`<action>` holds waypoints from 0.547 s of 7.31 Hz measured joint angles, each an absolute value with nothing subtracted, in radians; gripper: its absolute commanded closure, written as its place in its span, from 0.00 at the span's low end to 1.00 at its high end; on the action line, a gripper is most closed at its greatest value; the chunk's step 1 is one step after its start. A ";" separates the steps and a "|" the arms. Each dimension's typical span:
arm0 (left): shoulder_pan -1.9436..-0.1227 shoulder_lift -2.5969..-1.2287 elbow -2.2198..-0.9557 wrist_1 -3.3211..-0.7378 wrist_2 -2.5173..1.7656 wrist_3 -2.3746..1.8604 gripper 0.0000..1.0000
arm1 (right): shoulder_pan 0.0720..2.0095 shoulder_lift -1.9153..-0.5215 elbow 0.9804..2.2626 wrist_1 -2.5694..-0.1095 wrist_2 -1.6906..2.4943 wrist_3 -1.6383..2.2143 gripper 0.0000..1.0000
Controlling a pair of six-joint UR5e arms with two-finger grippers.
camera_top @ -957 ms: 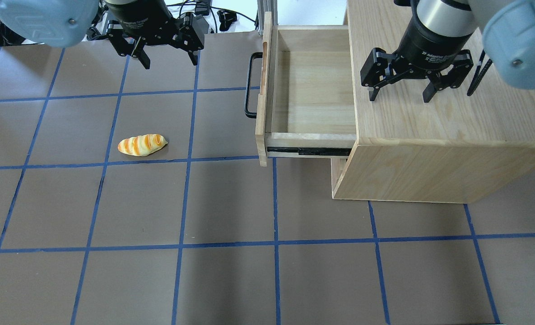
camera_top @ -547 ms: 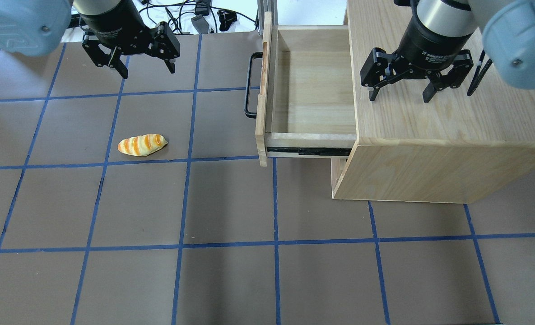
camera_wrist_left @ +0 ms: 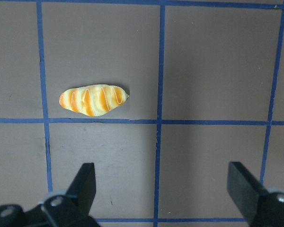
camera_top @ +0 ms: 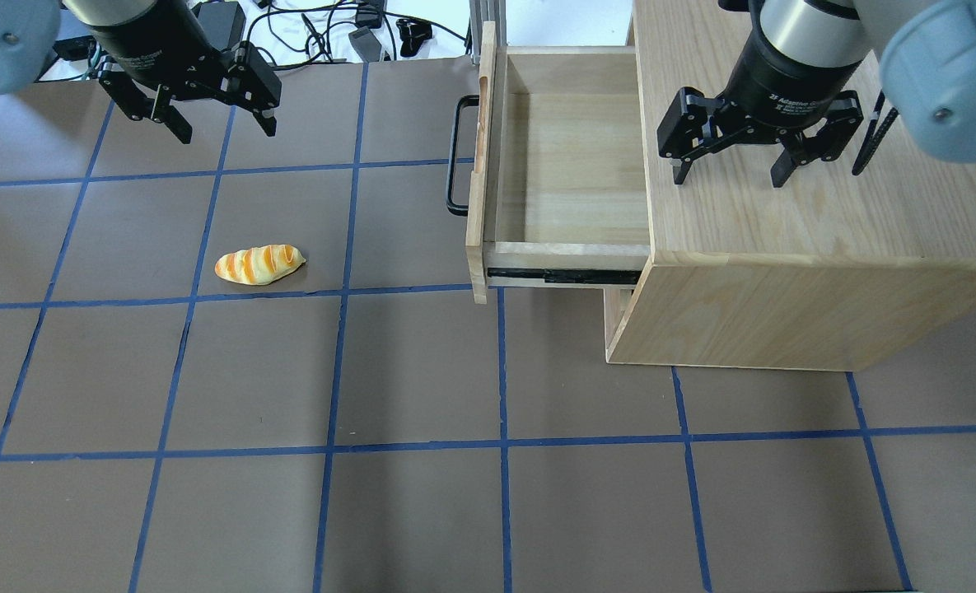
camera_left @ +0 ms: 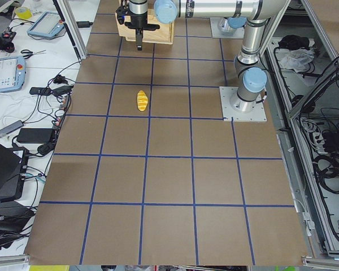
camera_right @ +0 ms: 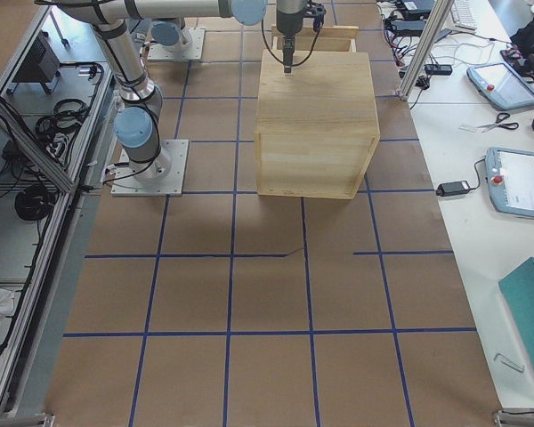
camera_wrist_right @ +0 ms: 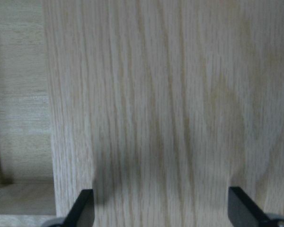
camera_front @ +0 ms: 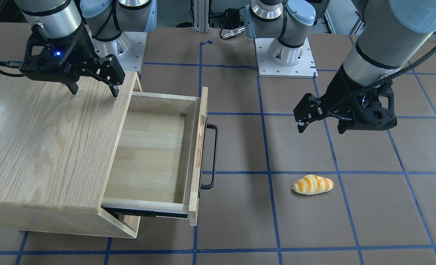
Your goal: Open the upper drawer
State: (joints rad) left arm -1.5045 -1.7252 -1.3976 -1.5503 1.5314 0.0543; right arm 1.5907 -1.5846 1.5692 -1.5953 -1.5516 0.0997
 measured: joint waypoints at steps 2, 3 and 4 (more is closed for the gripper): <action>-1.500 -1.687 -1.402 -1.604 1.556 0.068 0.00 | 1.591 -1.585 1.569 -1.595 -1.552 0.100 0.00; -1.500 -1.681 -1.407 -1.608 1.562 0.067 0.00 | 1.591 -1.585 1.569 -1.595 -1.552 0.100 0.00; -1.499 -1.682 -1.416 -1.602 1.562 0.061 0.00 | 1.591 -1.585 1.569 -1.595 -1.552 0.100 0.00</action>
State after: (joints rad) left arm -1.4990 -1.6820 -1.4158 -1.6015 1.5624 0.0614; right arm 1.5907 -1.5846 1.5693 -1.5953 -1.5521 0.0997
